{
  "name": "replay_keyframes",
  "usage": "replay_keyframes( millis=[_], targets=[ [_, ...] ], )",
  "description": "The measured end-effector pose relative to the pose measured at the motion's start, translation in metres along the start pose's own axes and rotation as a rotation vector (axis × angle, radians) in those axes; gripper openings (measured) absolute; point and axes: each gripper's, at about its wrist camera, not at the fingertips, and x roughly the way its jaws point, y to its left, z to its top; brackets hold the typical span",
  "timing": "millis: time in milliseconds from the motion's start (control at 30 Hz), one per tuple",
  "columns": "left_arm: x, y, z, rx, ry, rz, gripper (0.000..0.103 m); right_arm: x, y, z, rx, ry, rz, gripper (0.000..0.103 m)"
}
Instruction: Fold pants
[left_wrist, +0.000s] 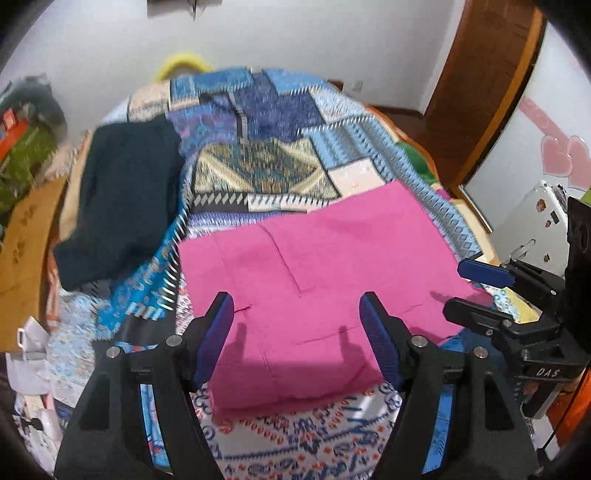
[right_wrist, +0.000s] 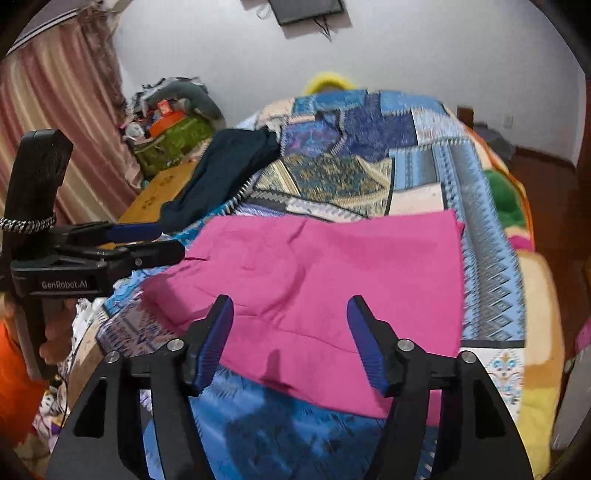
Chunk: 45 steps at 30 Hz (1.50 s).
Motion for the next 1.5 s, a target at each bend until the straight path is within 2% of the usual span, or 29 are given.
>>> replay_keyframes(
  millis=[200, 333, 433, 467, 667, 733, 833, 900, 967, 1133, 1300, 1500],
  targets=[
    [0.044, 0.01, -0.013, -0.019, 0.126, 0.01, 0.07, 0.036, -0.004, -0.006, 0.048, 0.114, 0.024, 0.06],
    [0.048, 0.006, -0.026, 0.056, 0.114, 0.07, 0.071, 0.057, -0.002, -0.021, 0.001, 0.204, -0.004, 0.06],
    [0.043, 0.003, -0.032, 0.099, 0.094, 0.121, 0.076, 0.05, -0.004, -0.026, -0.038, 0.19, -0.021, 0.061],
    [0.043, 0.006, -0.033, 0.099, 0.095, 0.118, 0.076, 0.047, -0.007, -0.026, -0.032, 0.194, -0.022, 0.061],
    [0.031, 0.03, -0.04, 0.042, 0.086, 0.13, 0.081, 0.027, -0.026, -0.037, -0.03, 0.192, -0.082, 0.058],
    [0.027, 0.04, -0.045, 0.01, 0.089, 0.107, 0.082, 0.018, -0.032, -0.042, -0.039, 0.185, -0.118, 0.058],
    [0.022, 0.047, -0.05, -0.019, 0.083, 0.116, 0.082, 0.006, -0.038, -0.049, -0.048, 0.185, -0.165, 0.055],
    [0.017, 0.049, -0.054, -0.027, 0.073, 0.118, 0.082, 0.0, -0.044, -0.053, -0.048, 0.184, -0.177, 0.048],
    [0.015, 0.049, -0.057, -0.035, 0.07, 0.116, 0.082, -0.005, -0.051, -0.058, -0.041, 0.189, -0.2, 0.048],
    [0.004, 0.045, -0.064, -0.024, 0.062, 0.121, 0.081, -0.011, -0.055, -0.064, -0.031, 0.187, -0.208, 0.048],
    [-0.011, 0.048, -0.057, -0.036, 0.047, 0.113, 0.081, -0.016, -0.053, -0.058, -0.026, 0.207, -0.199, 0.05],
    [-0.025, 0.059, -0.032, -0.047, -0.012, 0.157, 0.081, -0.032, -0.054, -0.034, -0.016, 0.125, -0.182, 0.05]
  ],
)
